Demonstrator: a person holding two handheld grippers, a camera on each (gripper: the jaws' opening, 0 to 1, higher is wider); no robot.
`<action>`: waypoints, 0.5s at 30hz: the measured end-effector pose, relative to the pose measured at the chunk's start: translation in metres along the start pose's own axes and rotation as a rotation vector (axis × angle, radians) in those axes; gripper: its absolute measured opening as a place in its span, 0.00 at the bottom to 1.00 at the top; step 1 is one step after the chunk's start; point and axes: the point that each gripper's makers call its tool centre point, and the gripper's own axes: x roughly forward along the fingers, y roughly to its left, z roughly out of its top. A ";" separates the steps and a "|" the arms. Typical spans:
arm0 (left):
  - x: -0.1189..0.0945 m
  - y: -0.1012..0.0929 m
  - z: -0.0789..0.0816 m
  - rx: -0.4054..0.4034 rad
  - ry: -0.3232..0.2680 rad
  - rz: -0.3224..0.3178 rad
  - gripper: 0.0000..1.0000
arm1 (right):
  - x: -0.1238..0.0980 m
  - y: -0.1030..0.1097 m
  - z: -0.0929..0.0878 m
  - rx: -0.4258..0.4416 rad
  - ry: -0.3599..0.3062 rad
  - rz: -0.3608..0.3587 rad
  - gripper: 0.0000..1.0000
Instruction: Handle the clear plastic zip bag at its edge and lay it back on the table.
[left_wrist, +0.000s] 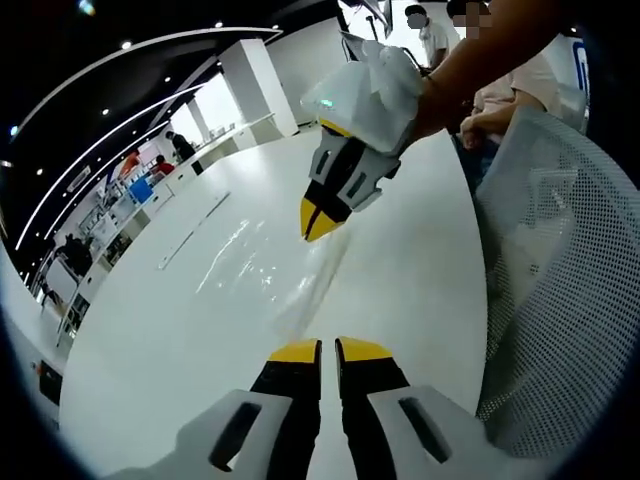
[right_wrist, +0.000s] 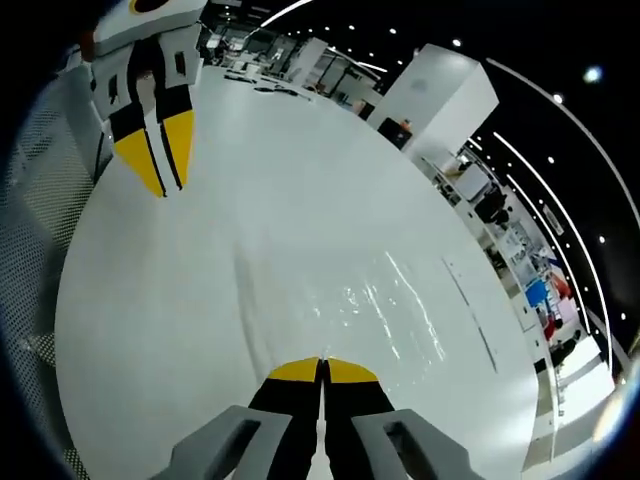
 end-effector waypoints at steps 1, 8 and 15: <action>-0.001 0.000 0.000 -0.005 0.001 0.002 0.03 | 0.001 0.001 0.000 0.036 -0.003 0.011 0.00; 0.000 0.001 -0.002 -0.007 0.004 0.002 0.03 | 0.003 0.004 0.002 0.069 -0.002 0.016 0.00; 0.003 0.002 0.000 -0.009 0.007 -0.003 0.04 | 0.001 0.015 0.005 0.099 -0.023 0.055 0.02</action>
